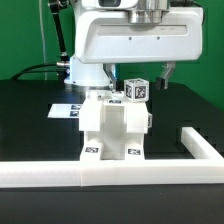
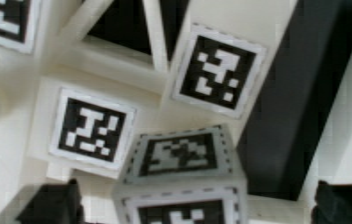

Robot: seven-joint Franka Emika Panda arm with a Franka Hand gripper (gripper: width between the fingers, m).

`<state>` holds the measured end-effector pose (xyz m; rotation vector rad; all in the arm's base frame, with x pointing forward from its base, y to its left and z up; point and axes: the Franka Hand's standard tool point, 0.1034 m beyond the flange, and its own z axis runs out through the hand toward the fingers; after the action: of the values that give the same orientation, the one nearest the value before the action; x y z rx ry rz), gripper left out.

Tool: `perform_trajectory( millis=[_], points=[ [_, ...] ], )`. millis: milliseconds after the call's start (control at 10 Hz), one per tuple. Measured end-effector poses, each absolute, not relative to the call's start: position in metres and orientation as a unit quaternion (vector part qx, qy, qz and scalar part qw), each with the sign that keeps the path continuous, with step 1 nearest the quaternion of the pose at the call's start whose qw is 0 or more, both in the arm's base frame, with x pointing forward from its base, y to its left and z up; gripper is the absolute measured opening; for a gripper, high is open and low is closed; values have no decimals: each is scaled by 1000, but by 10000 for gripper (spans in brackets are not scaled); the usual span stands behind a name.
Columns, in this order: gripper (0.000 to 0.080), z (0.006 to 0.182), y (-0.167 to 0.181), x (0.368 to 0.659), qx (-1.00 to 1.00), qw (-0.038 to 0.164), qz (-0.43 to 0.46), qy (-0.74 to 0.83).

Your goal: Assemble chair

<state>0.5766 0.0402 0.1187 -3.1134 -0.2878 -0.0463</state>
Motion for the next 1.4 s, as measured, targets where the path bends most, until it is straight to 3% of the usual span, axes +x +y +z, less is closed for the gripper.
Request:
perform_trajectory(
  millis=[100,200,400,700,1400],
  points=[
    [513,118,40,577,-996,7,-15,-92],
    [513,118,40,576,-996,7,-14,-91],
    [286,118,39,577,-996,7,-14,-91],
    [286,118,39,577,-997,8,-14,-70],
    [288,118,39,577,-985,11,-12,172]
  ],
)
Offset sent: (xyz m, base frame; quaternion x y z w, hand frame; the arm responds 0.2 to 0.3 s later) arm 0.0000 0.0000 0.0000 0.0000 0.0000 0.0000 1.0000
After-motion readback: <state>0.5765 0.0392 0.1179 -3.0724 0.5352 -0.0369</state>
